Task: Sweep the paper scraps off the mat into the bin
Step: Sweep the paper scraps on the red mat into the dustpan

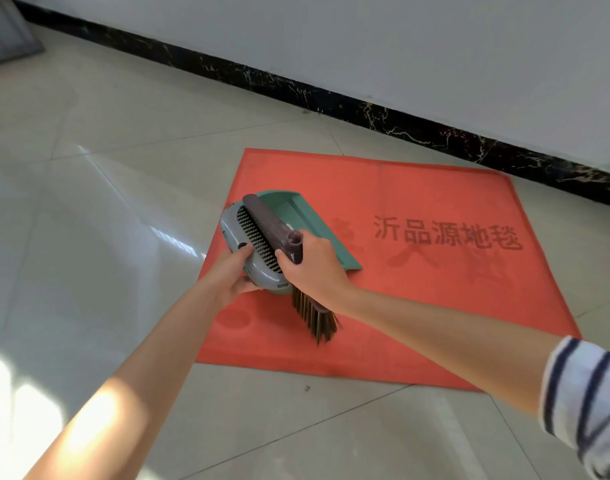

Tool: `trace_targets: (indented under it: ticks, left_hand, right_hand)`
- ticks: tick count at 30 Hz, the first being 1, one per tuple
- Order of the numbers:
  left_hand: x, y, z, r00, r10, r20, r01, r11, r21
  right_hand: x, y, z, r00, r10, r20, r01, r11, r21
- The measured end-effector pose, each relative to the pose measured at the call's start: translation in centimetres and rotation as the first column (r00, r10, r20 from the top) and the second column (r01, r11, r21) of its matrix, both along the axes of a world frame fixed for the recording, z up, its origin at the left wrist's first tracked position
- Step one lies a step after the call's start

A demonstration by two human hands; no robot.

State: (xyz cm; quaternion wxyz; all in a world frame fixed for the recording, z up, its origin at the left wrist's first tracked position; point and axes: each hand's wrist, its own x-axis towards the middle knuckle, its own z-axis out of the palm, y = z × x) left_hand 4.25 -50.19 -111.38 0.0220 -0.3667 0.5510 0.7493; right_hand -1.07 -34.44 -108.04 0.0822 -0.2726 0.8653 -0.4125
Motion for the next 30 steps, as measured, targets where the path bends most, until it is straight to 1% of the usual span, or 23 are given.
trace_targets:
  ticks: [2, 5, 10, 14, 18, 21, 23, 25, 28, 30]
  left_hand:
    - [0.1, 0.1, -0.4, 1.0, 0.019, -0.012, -0.02, 1.0, -0.02]
    - [-0.1, 0.2, -0.4, 0.997, 0.077, -0.01, -0.077, 0.997, -0.005]
    - [-0.2, 0.2, -0.6, 0.996, 0.084, 0.004, -0.084, 0.996, 0.005]
    - [-0.2, 0.2, -0.4, 0.996, 0.092, 0.011, -0.092, 0.996, 0.012]
    - [0.0, 0.1, -0.1, 0.994, 0.094, 0.063, -0.096, 0.995, 0.016]
    - [-0.1, 0.5, 0.8, 0.988, 0.1, 0.118, -0.102, 0.995, 0.014]
    - [-0.7, 1.3, 1.4, 0.987, 0.071, 0.147, -0.069, 0.997, -0.019]
    - [-1.5, 2.1, 1.4, 0.977, 0.098, 0.187, -0.084, 0.993, -0.084]
    - [-1.8, 2.7, 0.9, 0.959, 0.193, 0.207, -0.146, 0.964, -0.222]
    - [-1.7, 2.7, 0.5, 0.958, 0.212, 0.194, -0.153, 0.948, -0.279]
  right_hand:
    - [0.0, 0.2, 0.4, 1.0, 0.007, -0.006, -0.007, 1.0, -0.005]
    - [0.0, 0.3, 1.2, 1.0, 0.008, -0.01, -0.009, 0.999, -0.048]
    - [-0.1, 0.9, 2.2, 1.0, -0.009, -0.002, 0.009, 0.999, -0.051]
    - [-0.5, 1.7, 3.5, 0.999, -0.031, -0.02, 0.028, 0.993, -0.116]
    - [-1.7, 3.3, 5.1, 0.995, -0.064, -0.08, 0.052, 0.989, -0.141]
    - [-3.3, 4.8, 5.8, 0.987, -0.136, -0.088, 0.122, 0.981, -0.148]
    - [-4.3, 5.9, 6.0, 0.975, -0.211, -0.072, 0.198, 0.968, -0.151]
    - [-5.1, 6.9, 5.7, 0.963, -0.265, -0.057, 0.255, 0.958, -0.132]
    - [-5.4, 8.0, 5.1, 0.959, -0.279, -0.049, 0.274, 0.958, -0.087]
    - [-5.3, 8.5, 5.1, 0.961, -0.274, -0.044, 0.27, 0.96, -0.078]
